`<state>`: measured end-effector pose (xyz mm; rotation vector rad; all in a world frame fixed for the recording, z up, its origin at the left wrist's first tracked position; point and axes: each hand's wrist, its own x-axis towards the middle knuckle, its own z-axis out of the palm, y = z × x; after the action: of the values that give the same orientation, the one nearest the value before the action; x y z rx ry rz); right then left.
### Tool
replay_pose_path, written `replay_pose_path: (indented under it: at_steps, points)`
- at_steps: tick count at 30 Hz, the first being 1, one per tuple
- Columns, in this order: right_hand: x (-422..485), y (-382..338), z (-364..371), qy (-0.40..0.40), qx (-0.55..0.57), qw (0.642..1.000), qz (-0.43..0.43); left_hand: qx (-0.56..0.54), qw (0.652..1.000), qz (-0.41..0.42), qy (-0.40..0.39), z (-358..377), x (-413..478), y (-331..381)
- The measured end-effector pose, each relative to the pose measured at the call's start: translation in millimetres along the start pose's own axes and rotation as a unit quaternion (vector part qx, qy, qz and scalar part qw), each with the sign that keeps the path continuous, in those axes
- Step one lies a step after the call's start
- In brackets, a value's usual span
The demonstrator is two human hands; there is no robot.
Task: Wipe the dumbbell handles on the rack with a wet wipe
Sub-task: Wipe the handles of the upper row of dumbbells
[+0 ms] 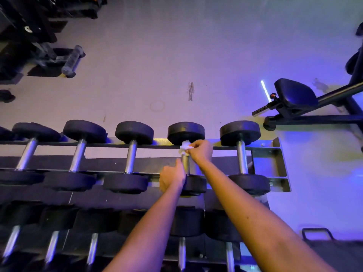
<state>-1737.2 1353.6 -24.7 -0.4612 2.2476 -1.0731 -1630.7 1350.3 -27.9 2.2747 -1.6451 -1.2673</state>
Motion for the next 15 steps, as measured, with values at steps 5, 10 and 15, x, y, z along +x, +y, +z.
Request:
replay_pose_path:
  at_steps: [5,10,15]
  points:
    - [-5,14,6,-0.007,-0.029,1.000,0.007,0.003,1.000,0.005,0.001,-1,-1,0]
    - [-39,43,1,-0.035,-0.024,0.999,0.019,-0.004,1.000,0.015,0.005,1,0,-2]
    - [-28,33,3,-0.039,-0.022,0.999,0.026,-0.008,1.000,0.016,0.010,5,3,-3]
